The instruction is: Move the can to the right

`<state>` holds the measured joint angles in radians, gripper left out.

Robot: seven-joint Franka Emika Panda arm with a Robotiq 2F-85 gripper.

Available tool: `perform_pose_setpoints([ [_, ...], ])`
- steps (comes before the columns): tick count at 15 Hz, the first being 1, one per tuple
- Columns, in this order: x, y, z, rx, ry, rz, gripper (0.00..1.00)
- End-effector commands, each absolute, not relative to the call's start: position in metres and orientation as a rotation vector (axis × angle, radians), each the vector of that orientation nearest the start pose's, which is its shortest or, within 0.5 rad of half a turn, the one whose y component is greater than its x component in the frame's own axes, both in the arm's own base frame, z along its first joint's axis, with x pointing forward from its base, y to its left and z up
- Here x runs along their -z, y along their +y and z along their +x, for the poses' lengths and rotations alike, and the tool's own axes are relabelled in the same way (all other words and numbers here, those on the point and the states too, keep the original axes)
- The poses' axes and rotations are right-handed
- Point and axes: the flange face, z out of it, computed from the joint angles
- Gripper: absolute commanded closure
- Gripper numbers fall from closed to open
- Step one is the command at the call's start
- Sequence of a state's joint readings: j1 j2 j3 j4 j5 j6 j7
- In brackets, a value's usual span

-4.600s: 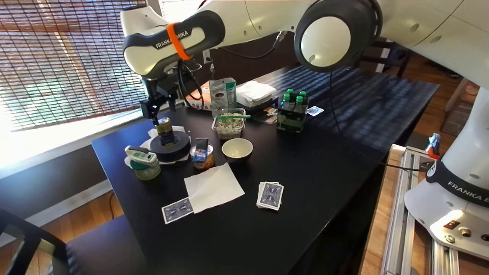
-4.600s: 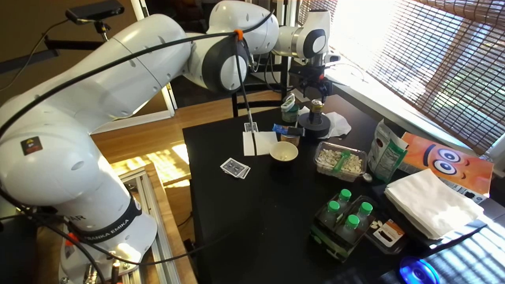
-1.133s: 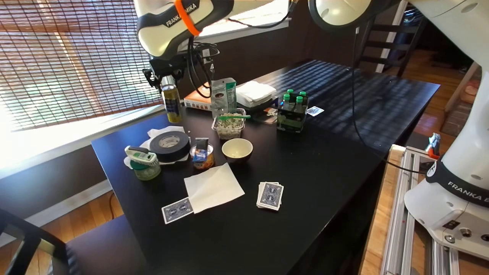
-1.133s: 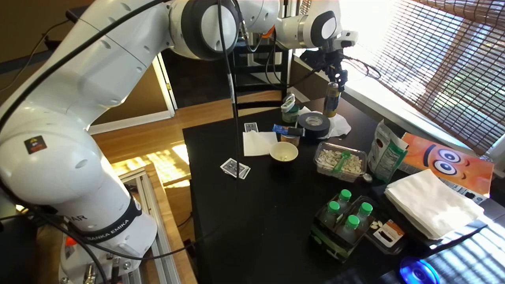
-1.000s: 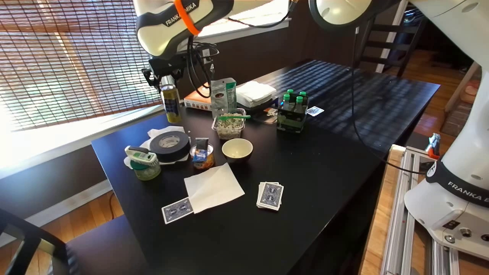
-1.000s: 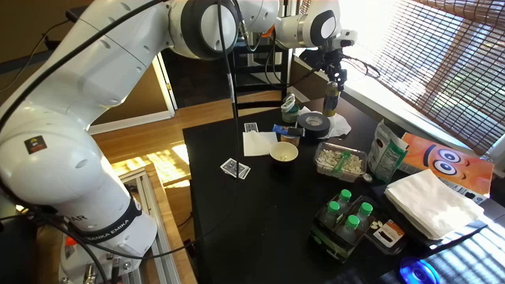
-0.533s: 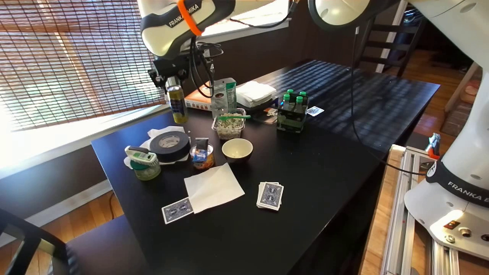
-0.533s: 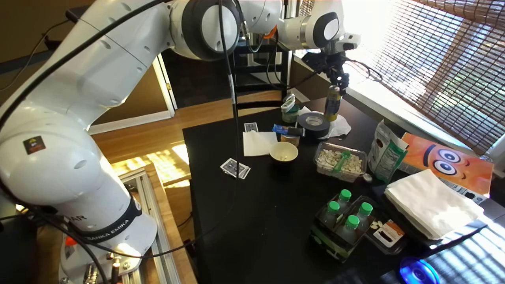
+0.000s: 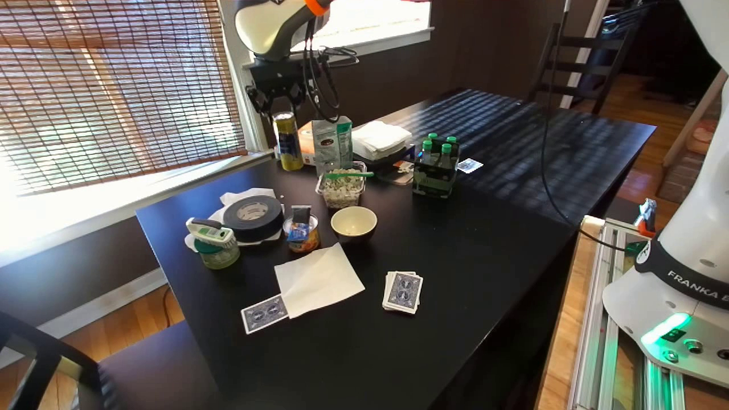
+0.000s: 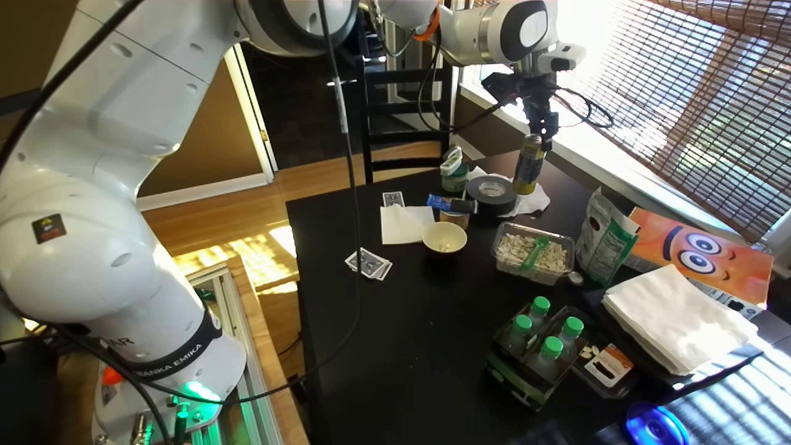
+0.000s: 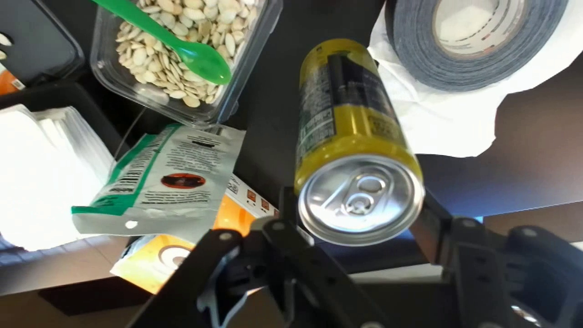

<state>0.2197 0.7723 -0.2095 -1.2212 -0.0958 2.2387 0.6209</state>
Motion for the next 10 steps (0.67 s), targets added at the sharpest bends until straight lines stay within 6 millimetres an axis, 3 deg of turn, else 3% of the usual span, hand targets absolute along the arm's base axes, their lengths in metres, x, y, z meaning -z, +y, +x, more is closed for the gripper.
perform_pose_setpoints([
  [1, -0.361, 0.030, 0.732, 0.486, 0.937, -3.138, 0.63],
  [4, -0.356, 0.007, 0.706, 0.451, 1.025, -3.106, 0.63],
  [10, -0.345, -0.034, 0.655, 0.586, 1.014, -2.981, 0.63],
])
